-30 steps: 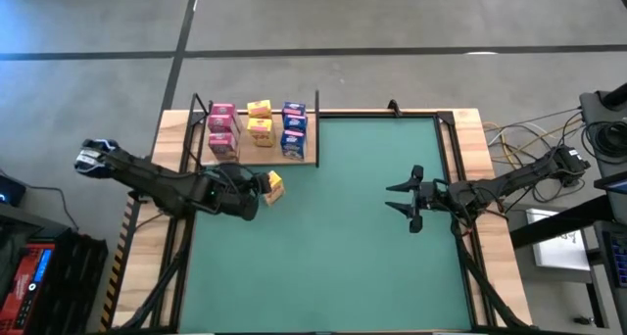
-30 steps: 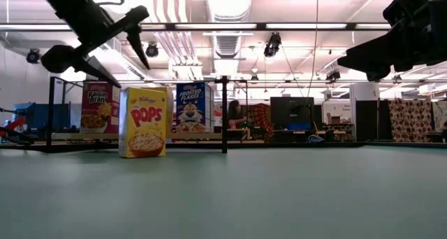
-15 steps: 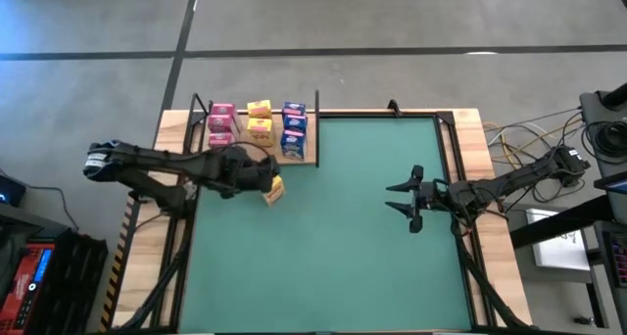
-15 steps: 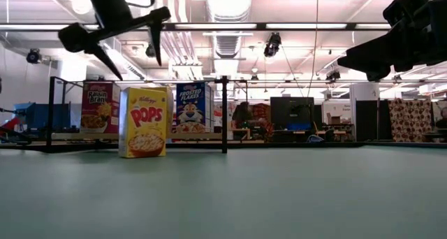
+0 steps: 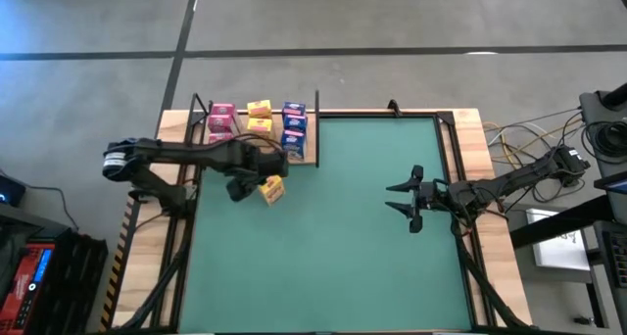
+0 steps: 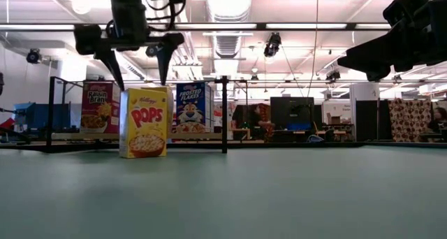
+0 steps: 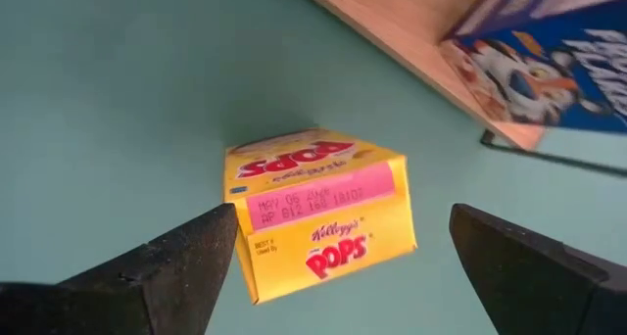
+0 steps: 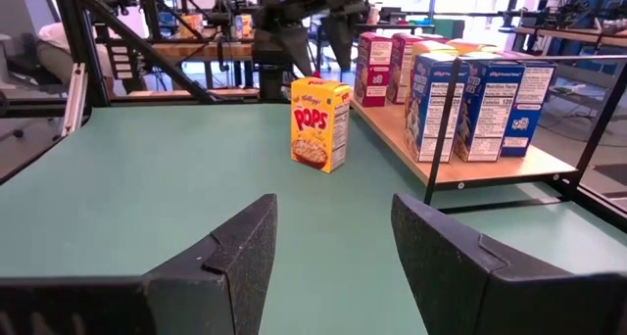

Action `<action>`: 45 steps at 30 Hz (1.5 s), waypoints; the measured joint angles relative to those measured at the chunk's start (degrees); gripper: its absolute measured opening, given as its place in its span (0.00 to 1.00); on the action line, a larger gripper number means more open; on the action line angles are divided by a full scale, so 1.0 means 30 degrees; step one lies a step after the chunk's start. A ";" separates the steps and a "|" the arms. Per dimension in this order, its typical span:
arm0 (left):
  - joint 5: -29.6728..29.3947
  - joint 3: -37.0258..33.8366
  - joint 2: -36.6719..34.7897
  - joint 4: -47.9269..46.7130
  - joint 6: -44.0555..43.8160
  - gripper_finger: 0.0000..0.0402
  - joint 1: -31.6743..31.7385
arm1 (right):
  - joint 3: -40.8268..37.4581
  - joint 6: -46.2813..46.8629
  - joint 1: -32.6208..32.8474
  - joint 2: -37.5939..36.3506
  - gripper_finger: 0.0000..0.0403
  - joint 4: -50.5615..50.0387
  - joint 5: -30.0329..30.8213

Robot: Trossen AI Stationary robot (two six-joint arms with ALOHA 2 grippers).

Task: Stack cereal on shelf
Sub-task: Put the yellow cereal box on the shelf aligned with the yellow cereal boxes

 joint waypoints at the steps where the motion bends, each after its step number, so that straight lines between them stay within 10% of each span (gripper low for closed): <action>1: 0.0052 0.0073 0.0233 -0.0020 -0.0272 0.89 0.0052 | 0.0000 0.0000 0.0003 -0.0001 0.48 -0.0004 -0.0003; 45: 0.1102 0.1548 0.3274 -0.1387 -0.2477 0.99 0.0145 | 0.0000 -0.0002 -0.0003 0.0000 0.48 -0.0296 0.0000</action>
